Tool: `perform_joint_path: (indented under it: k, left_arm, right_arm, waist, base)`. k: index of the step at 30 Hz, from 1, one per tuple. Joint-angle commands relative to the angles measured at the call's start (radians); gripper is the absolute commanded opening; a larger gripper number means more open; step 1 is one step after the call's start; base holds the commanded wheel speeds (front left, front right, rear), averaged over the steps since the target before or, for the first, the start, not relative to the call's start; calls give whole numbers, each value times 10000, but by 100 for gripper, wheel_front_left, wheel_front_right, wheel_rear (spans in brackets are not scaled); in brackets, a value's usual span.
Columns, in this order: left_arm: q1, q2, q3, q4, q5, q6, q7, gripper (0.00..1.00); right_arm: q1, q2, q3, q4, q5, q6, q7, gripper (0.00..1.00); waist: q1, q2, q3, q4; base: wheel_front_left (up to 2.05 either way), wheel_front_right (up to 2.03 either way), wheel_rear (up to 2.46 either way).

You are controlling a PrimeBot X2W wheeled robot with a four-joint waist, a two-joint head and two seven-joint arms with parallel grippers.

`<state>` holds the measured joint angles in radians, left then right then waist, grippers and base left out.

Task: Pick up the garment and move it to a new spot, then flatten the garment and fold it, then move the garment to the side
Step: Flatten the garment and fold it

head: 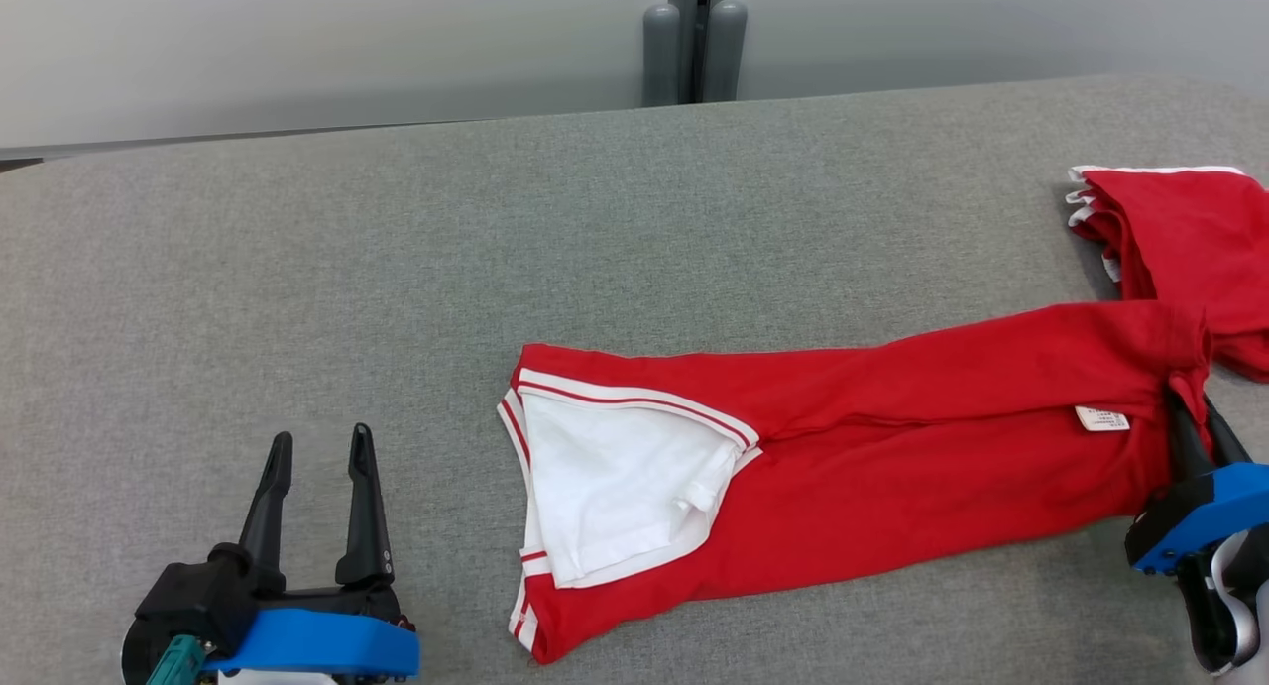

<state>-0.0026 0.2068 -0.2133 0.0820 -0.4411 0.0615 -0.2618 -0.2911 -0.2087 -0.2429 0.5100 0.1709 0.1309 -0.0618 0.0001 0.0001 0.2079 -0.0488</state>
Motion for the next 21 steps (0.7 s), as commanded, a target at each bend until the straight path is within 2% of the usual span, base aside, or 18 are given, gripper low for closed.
perform_joint_path:
  k: [1, 6, 13, 17, 21]
  left_arm:
    - [-158, -33, -55, 36, 27, -22, -34, 100]
    - [-251, -42, -170, 168, 52, -78, -20, 100]
    - [-304, -18, -264, 313, 23, -110, -9, 100]
    - [-342, -20, -267, 374, -20, -152, -14, 100]
    - [-382, -64, -338, 428, -26, -189, -20, 100]
  right_arm:
    - [119, 69, 18, -306, 248, -3, 119, 0]
    - [470, 684, 958, -1578, 1197, -1, 783, 0]
    - [866, 1103, 3059, -3287, 2192, -1, 1486, 0]
    - [639, 1371, 4391, -3553, 2715, -1, 1655, 0]
    - [271, 1541, 5539, -3122, 3179, -1, 1494, 0]
  waist:
    - [-1, -1, -20, -35]
    - [-1, -1, -117, -6]
    - [-1, -1, -297, 393]
    - [-1, -1, -343, 661]
    - [-1, -1, -382, 947]
  base:
    - [0, 0, 0]
    - [0, 0, 0]
    - [0, 0, 0]
    - [0, 0, 0]
    - [0, 0, 0]
